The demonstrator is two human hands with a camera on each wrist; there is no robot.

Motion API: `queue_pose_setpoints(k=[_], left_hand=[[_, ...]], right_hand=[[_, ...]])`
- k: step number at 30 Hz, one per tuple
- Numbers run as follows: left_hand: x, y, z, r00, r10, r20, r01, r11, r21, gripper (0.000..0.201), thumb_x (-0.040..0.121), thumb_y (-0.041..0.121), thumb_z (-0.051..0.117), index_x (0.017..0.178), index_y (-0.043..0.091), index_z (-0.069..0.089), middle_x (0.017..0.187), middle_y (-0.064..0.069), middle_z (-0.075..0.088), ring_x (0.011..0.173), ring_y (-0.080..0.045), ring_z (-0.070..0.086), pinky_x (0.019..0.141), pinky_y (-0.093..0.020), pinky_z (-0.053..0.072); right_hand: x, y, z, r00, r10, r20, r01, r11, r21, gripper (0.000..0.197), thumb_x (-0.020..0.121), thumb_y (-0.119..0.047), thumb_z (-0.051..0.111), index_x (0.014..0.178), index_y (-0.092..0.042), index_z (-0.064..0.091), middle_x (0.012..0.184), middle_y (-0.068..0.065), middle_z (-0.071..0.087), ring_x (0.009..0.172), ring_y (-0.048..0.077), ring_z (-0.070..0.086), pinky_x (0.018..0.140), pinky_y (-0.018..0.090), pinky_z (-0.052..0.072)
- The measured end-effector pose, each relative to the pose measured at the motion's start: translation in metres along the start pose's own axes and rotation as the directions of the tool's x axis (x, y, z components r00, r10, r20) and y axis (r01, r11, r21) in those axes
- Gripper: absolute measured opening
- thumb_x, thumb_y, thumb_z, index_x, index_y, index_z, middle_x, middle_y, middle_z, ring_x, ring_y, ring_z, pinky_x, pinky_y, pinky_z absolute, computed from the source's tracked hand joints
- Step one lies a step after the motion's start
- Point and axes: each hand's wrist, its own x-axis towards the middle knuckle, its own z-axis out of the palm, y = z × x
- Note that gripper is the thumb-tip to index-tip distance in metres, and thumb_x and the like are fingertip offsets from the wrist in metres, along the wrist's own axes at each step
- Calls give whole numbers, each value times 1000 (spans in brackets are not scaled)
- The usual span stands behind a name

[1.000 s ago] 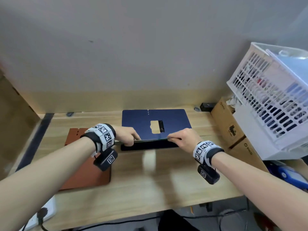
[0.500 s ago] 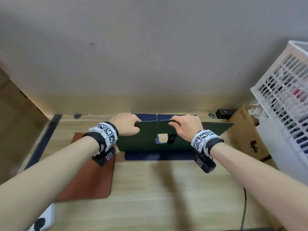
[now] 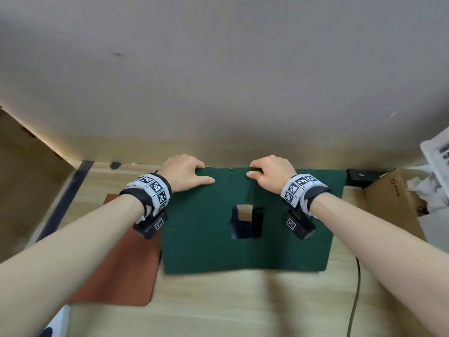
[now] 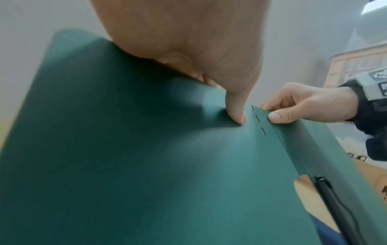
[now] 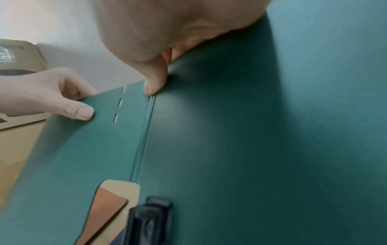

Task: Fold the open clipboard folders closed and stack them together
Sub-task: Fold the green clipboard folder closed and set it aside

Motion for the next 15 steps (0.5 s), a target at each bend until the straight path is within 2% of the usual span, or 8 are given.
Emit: queue_pose_setpoints(k=[2, 4, 6, 7, 9, 11, 13, 15], left_hand=[[8, -10, 30, 997, -52, 57, 55, 997, -55, 65, 66, 85, 46, 96, 33, 71, 83, 8, 72, 79, -18, 65, 70, -35, 55], [7, -21, 65, 991, -100, 93, 109, 989, -97, 61, 65, 82, 49, 97, 34, 70, 89, 9, 73, 83, -17, 65, 74, -37, 55], [-2, -27, 97, 989, -108, 102, 116, 990, -74, 48, 77, 61, 60, 113, 29, 66, 110, 3, 71, 101, -22, 63, 89, -37, 51], [-9, -30, 114, 990, -95, 100, 100, 994, -45, 50, 82, 48, 63, 126, 24, 60, 123, -1, 65, 114, -24, 58, 98, -37, 45], [-25, -34, 142, 986, -109, 128, 115, 992, -42, 63, 85, 33, 63, 143, 17, 44, 145, -7, 47, 135, -26, 41, 112, -38, 33], [-44, -41, 171, 971, -162, 174, 179, 980, -89, 69, 88, 27, 62, 150, 14, 34, 157, -9, 29, 146, -27, 25, 118, -39, 25], [-66, -46, 192, 948, -220, 229, 258, 955, -149, 69, 90, 23, 60, 152, 15, 30, 161, -7, 21, 149, -25, 17, 120, -37, 20], [-88, -48, 207, 920, -285, 270, 343, 918, -201, 68, 91, 21, 59, 152, 16, 28, 162, -4, 19, 149, -23, 17, 120, -36, 19]], right_hand=[[5, 9, 29, 995, 11, 102, -18, 997, 71, 26, 94, -45, 50, 96, -25, 66, 84, -3, 67, 82, 26, 63, 65, 32, 43], [5, 16, 66, 982, 14, 187, -38, 992, 123, 28, 94, -46, 49, 96, -24, 67, 89, -1, 70, 87, 26, 65, 69, 34, 47], [3, 22, 105, 970, 18, 243, -54, 988, 142, 30, 94, -46, 48, 102, -23, 67, 99, 2, 72, 95, 28, 65, 75, 36, 50], [2, 24, 122, 966, 19, 258, -58, 988, 143, 31, 95, -46, 48, 105, -24, 66, 103, 3, 71, 98, 29, 64, 76, 36, 49], [0, 25, 153, 965, 9, 261, -48, 988, 145, 33, 95, -48, 48, 111, -25, 65, 106, 4, 71, 102, 30, 64, 75, 36, 48], [-1, 22, 174, 973, -5, 232, -31, 988, 149, 35, 95, -49, 49, 114, -24, 64, 108, 4, 71, 103, 29, 64, 77, 36, 49], [0, 21, 188, 982, -12, 187, -17, 988, 154, 33, 94, -47, 53, 113, -23, 64, 108, 1, 70, 104, 27, 63, 77, 37, 51], [-1, 21, 198, 987, -26, 160, 1, 988, 151, 30, 93, -43, 55, 112, -21, 64, 109, -1, 67, 108, 23, 58, 79, 39, 53]])
